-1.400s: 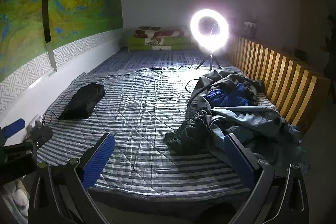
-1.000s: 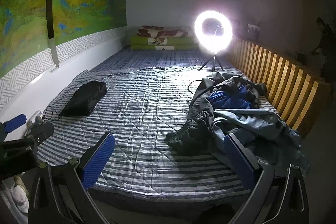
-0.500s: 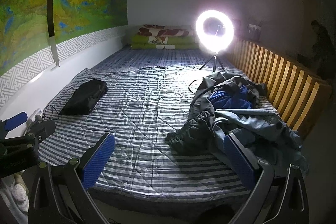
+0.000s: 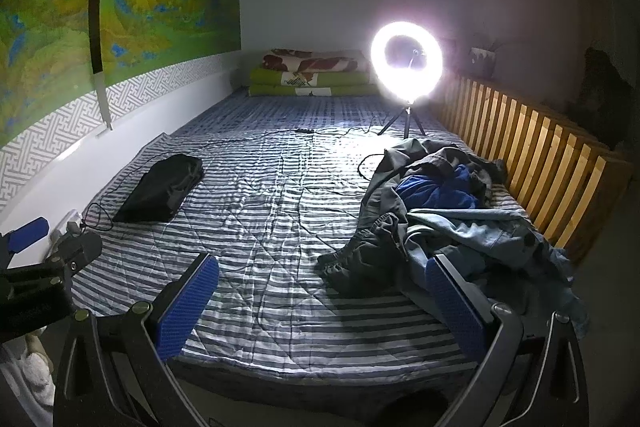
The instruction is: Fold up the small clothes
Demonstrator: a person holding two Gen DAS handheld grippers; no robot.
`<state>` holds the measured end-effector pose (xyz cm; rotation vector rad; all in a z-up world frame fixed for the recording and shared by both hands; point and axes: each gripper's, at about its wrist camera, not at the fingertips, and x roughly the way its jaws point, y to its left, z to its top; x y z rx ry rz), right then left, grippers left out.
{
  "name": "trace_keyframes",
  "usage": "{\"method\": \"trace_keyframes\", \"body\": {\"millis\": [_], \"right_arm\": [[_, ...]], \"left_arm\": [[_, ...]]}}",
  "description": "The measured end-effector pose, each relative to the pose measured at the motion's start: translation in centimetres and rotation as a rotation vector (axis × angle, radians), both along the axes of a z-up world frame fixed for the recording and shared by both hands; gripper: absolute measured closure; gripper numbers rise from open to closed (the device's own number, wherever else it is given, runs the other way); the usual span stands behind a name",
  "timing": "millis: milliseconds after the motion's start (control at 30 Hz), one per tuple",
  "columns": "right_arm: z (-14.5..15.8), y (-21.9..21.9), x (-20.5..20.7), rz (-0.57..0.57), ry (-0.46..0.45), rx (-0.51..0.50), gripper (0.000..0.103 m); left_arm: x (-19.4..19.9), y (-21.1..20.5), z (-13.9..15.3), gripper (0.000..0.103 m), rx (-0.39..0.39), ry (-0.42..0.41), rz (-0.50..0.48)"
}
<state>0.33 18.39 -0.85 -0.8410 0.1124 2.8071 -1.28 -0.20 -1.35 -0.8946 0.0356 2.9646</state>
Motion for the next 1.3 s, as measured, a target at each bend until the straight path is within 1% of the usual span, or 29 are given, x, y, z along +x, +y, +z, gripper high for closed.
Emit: {"method": "trace_keyframes", "body": {"millis": [833, 1133, 1300], "right_arm": [[0.6, -0.4, 0.1, 0.005, 0.01, 0.005, 0.001], [1.2, -0.1, 0.4, 0.006, 0.021, 0.007, 0.001], [1.7, 0.1, 0.8, 0.002, 0.032, 0.012, 0.001]], "left_arm": [[0.2, 0.3, 0.6, 0.0, -0.007, 0.007, -0.016], [0.5, 1.0, 1.5, 0.0, -0.019, 0.017, -0.033], [0.7, 1.7, 2.6, 0.0, -0.025, 0.027, -0.045]]}}
